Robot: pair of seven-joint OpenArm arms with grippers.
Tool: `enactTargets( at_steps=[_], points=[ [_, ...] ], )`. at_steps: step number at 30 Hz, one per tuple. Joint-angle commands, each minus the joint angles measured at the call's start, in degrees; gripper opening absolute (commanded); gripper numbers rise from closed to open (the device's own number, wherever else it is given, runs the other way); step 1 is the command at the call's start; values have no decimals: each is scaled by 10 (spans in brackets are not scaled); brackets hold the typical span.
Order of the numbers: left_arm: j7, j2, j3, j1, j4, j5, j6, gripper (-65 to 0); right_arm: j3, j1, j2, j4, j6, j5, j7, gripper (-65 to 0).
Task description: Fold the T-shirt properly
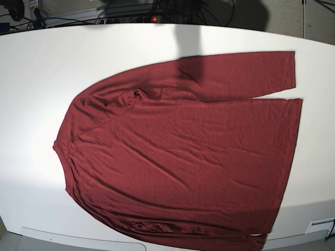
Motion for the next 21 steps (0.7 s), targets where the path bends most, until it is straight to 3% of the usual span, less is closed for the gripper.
enactTargets(
  at_steps=[1,8,13,21],
  points=[
    [-4,-1,-2,26,30,-4,-6,-493,1,-23,14,26,4,14,-1,-465],
    [19,-6,-2,95,198,-3,-9,-493,1,-109,76,177,4,45,-59,-465],
    [83,-13,-2,96,280,-3,-9,-493,2,-119,101,263,3,43,-126,-465],
    [99,-68,-2,86,373,71,-9,-493,55,-116,139,362,-10,41,-133,-465]
  ],
)
